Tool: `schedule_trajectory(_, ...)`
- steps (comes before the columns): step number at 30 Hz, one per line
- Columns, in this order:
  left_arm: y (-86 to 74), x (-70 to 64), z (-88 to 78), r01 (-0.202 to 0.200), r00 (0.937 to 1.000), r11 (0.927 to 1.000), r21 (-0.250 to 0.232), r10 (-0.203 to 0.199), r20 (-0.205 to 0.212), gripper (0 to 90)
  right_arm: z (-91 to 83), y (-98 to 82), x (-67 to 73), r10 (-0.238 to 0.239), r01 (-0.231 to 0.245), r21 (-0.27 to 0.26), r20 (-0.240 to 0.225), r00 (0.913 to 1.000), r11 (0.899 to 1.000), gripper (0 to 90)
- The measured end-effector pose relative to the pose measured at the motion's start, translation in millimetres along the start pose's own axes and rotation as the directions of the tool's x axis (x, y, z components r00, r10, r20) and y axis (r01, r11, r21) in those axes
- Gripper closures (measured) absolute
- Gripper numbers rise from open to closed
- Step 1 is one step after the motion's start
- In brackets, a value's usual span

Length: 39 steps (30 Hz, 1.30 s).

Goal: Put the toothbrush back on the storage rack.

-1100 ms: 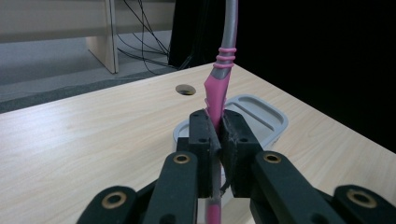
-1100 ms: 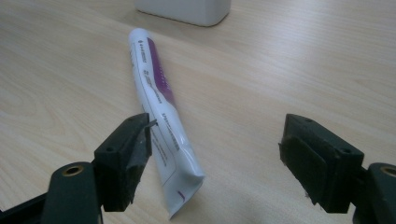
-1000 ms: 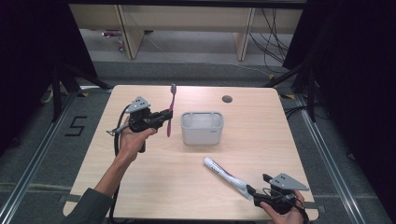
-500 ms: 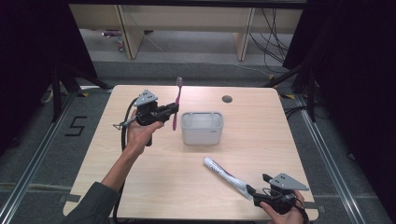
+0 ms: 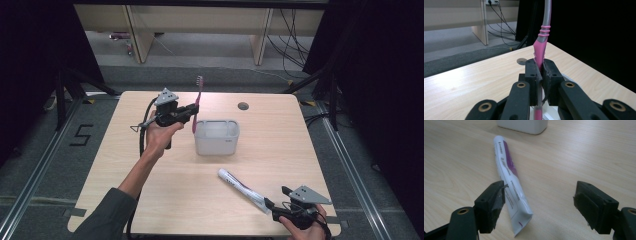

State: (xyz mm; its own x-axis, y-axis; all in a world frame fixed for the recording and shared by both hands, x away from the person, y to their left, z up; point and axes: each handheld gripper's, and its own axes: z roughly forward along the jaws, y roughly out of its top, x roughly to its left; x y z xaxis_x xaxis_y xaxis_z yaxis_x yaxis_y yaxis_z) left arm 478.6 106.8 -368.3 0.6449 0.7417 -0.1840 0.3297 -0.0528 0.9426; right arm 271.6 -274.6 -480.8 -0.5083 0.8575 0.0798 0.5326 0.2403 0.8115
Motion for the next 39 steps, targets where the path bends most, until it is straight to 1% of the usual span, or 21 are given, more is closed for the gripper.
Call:
schedule_trajectory(2,0.2,0.6,3.6,0.005,1.0,1.0,-0.001,-0.005,-0.004,82.8,0.0,0.1,0.2,0.001,-0.001,0.0,-0.001,1.0,1.0,25.3)
schedule_trajectory(3,0.0,0.4,5.5,0.007,1.0,1.0,0.001,-0.007,-0.006,82.8,0.4,0.4,-2.0,-0.03,0.031,-0.011,0.005,0.9995,0.999,25.3)
schedule_trajectory(4,-0.4,0.3,7.4,0.008,0.9999,1.0,0.002,-0.008,-0.01,82.8,0.5,0.4,-2.0,-0.034,0.034,-0.013,0.007,0.9994,0.999,25.3)
schedule_trajectory(6,-1.3,0.9,10.8,0.007,0.9999,0.9999,0.007,-0.007,-0.015,82.8,0.6,0.3,-2.0,-0.033,0.033,-0.011,0.005,0.9994,0.999,25.3)
schedule_trajectory(9,-3.0,1.2,15.7,-0.007,0.9998,0.9998,0.018,0.007,-0.019,82.8,0.9,0.5,-2.0,-0.034,0.034,-0.006,0.004,0.9994,0.999,25.3)
schedule_trajectory(13,-3.6,2.1,19.7,-0.005,0.9995,0.9998,0.018,0.005,-0.031,82.8,0.9,0.4,-2.1,-0.035,0.035,-0.004,0.001,0.9994,0.999,25.3)
schedule_trajectory(15,-4.5,2.4,21.7,-0.01,0.9994,0.9998,0.016,0.01,-0.033,82.8,1.0,0.4,-2.1,-0.035,0.035,-0.011,0.004,0.9994,0.999,25.3)
schedule_trajectory(19,-7.3,3.2,25.9,0.002,0.9993,0.9999,0.013,-0.001,-0.037,82.8,0.9,0.4,-1.8,-0.036,0.036,-0.006,0.001,0.9994,0.999,25.3)
schedule_trajectory(22,-10.0,3.0,27.8,0.001,0.9994,0.9999,0.013,-0.001,-0.035,82.8,1.4,0.2,-2.6,-0.042,0.042,-0.009,0.001,0.9991,0.999,25.3)
schedule_trajectory(25,-13.8,2.8,29.9,-0.007,0.9993,0.9997,0.022,0.008,-0.036,82.8,0.6,0.3,-1.6,-0.03,0.03,-0.001,-0.002,0.9995,1.0,25.3)
schedule_trajectory(29,-16.4,2.2,31.7,-0.003,0.9994,0.9997,0.024,0.004,-0.034,82.8,0.8,0.4,-2.1,-0.035,0.035,-0.006,0.0,0.9994,0.999,25.3)
schedule_trajectory(31,-17.7,2.1,32.7,-0.017,0.9992,0.9994,0.032,0.018,-0.036,82.8,1.0,0.4,-2.1,-0.037,0.037,-0.006,-0.001,0.9993,0.999,25.3)
schedule_trajectory(33,-19.6,2.3,33.8,-0.016,0.9992,0.9994,0.032,0.017,-0.036,82.8,1.5,0.0,-1.6,-0.028,0.028,-0.011,-0.007,0.9996,1.0,25.3)
schedule_trajectory(35,-20.7,2.8,34.4,-0.02,0.999,0.9992,0.035,0.021,-0.038,82.8,1.1,0.1,-1.0,-0.018,0.018,-0.004,-0.014,0.9997,1.0,25.3)
schedule_trajectory(37,-21.2,2.4,34.6,-0.016,0.9991,0.9992,0.036,0.018,-0.04,82.8,1.1,0.1,-0.7,-0.017,0.017,-0.005,-0.016,0.9997,1.0,25.3)
schedule_trajectory(39,-21.4,1.7,34.4,-0.025,0.9988,0.9988,0.042,0.027,-0.042,82.8,1.4,-0.1,-0.5,-0.02,0.02,-0.011,-0.009,0.9997,1.0,25.3)
